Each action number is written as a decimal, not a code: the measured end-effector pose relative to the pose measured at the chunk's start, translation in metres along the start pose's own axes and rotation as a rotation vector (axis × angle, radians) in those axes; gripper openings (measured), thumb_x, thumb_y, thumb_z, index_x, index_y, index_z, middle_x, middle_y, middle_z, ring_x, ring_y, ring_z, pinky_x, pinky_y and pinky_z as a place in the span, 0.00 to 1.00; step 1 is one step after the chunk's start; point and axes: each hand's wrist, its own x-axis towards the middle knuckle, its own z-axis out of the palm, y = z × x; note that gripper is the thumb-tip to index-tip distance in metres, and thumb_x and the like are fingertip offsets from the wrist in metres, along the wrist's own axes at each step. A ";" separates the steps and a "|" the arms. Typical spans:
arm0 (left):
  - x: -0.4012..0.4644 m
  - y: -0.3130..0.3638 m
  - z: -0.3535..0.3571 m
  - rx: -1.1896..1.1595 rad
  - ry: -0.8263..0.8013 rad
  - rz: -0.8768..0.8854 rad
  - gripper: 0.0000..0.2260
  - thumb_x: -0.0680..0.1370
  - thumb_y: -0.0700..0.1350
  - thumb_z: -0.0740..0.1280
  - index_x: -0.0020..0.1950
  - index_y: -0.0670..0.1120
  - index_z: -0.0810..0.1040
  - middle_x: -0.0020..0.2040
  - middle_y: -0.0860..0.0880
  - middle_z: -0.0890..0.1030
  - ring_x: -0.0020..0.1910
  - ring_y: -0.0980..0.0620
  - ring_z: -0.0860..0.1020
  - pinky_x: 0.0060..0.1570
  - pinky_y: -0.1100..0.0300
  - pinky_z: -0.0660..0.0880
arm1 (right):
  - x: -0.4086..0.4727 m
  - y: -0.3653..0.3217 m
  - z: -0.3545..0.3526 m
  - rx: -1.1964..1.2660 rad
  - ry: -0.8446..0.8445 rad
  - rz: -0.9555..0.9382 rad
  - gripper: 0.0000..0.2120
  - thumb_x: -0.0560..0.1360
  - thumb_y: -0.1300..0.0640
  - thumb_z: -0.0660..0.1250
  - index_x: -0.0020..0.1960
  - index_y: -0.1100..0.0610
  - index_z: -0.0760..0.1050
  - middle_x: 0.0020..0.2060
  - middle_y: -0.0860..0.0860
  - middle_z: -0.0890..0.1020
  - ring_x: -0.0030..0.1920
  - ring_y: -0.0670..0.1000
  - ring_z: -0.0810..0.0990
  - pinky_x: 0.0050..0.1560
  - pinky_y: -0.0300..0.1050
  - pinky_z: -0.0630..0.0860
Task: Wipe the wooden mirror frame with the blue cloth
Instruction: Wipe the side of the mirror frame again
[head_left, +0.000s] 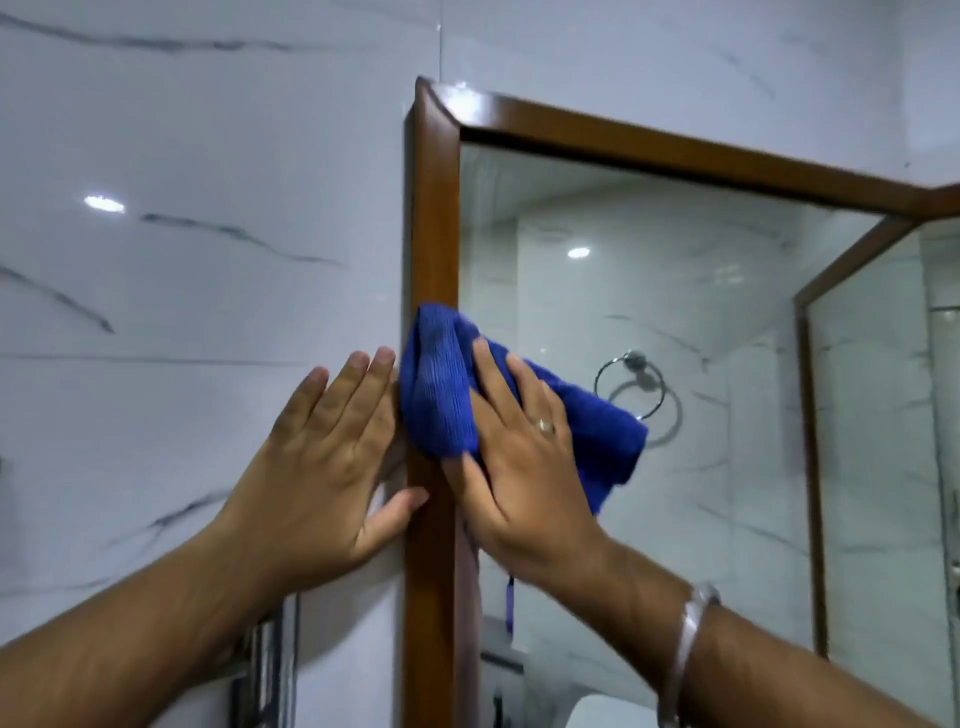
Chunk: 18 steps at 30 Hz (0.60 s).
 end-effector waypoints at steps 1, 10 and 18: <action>-0.003 -0.004 -0.002 0.010 -0.036 0.026 0.41 0.75 0.64 0.56 0.76 0.34 0.66 0.78 0.34 0.64 0.77 0.35 0.63 0.74 0.38 0.60 | -0.027 -0.001 0.008 -0.005 -0.007 -0.023 0.30 0.77 0.44 0.56 0.77 0.46 0.56 0.79 0.47 0.53 0.79 0.51 0.45 0.76 0.55 0.47; -0.058 0.017 -0.024 0.132 -0.320 0.007 0.40 0.76 0.59 0.65 0.81 0.40 0.58 0.81 0.34 0.57 0.79 0.31 0.57 0.76 0.35 0.54 | -0.291 -0.034 0.073 0.116 -0.293 -0.016 0.31 0.73 0.45 0.64 0.73 0.55 0.66 0.75 0.58 0.63 0.78 0.60 0.53 0.76 0.57 0.48; -0.201 0.152 -0.025 -0.168 -0.285 0.052 0.34 0.75 0.62 0.65 0.76 0.45 0.70 0.79 0.39 0.66 0.78 0.39 0.62 0.77 0.40 0.49 | -0.375 -0.059 0.080 0.141 -0.531 0.082 0.28 0.75 0.58 0.61 0.74 0.58 0.63 0.75 0.58 0.61 0.78 0.58 0.48 0.77 0.57 0.48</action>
